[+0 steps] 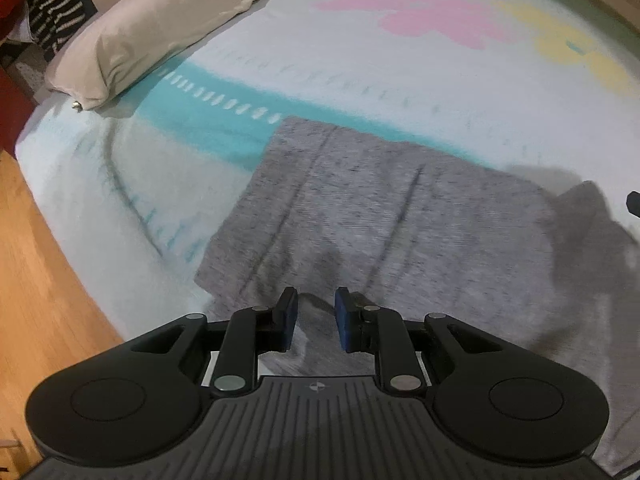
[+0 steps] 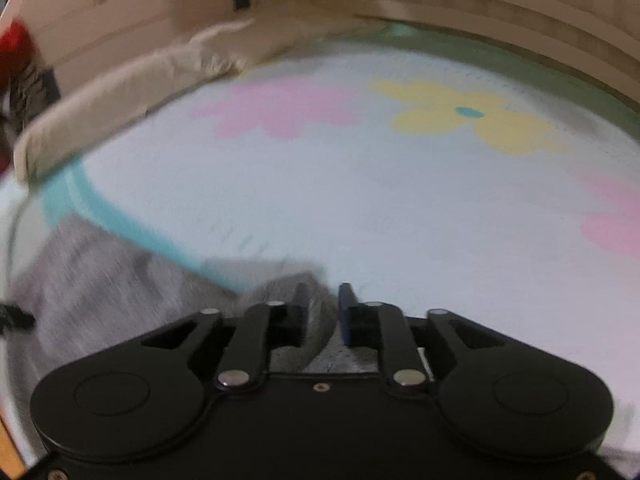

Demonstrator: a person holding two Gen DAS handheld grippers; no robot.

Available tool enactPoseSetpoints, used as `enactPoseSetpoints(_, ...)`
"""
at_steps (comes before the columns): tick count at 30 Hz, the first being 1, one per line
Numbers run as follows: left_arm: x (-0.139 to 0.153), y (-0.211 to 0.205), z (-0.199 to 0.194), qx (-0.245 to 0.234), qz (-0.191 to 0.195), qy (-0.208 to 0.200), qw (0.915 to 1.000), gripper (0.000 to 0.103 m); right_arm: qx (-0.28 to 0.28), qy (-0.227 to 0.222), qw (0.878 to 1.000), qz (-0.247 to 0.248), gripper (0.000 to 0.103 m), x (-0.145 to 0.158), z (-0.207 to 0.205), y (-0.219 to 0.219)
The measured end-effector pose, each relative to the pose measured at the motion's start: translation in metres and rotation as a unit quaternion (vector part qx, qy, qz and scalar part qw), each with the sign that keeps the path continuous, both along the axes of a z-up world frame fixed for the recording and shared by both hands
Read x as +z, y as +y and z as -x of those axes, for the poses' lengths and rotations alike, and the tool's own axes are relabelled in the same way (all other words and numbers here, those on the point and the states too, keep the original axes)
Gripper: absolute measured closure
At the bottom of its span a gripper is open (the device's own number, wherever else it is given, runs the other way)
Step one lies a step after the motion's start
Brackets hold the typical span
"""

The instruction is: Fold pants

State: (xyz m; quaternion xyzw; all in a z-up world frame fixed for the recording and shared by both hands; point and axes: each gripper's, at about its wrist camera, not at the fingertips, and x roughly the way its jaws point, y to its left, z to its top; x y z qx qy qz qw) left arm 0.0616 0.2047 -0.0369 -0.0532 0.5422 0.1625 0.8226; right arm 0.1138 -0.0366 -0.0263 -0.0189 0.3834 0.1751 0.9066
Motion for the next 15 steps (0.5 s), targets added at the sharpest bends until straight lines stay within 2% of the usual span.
enactPoseSetpoints(2, 0.008, -0.009, 0.003, -0.01, 0.008, -0.012, 0.9998, 0.083, -0.016, -0.004, 1.0, -0.006, 0.06, 0.011, 0.007, -0.012)
enactPoseSetpoints(7, 0.031, -0.054, 0.007, -0.057, -0.014, -0.06, 0.9964, 0.083, -0.053, -0.021, 0.998, -0.001, 0.06, 0.033, 0.029, -0.057)
enactPoseSetpoints(12, 0.048, -0.119, 0.003, -0.123, 0.0, -0.092, 0.9881, 0.083, -0.114, -0.017, 0.993, 0.024, 0.06, 0.037, 0.056, -0.125)
enactPoseSetpoints(15, 0.052, -0.162, 0.002, -0.162, 0.001, -0.106, 0.9812, 0.083, -0.17, -0.012, 0.985, 0.016, 0.06, 0.037, 0.075, -0.176)
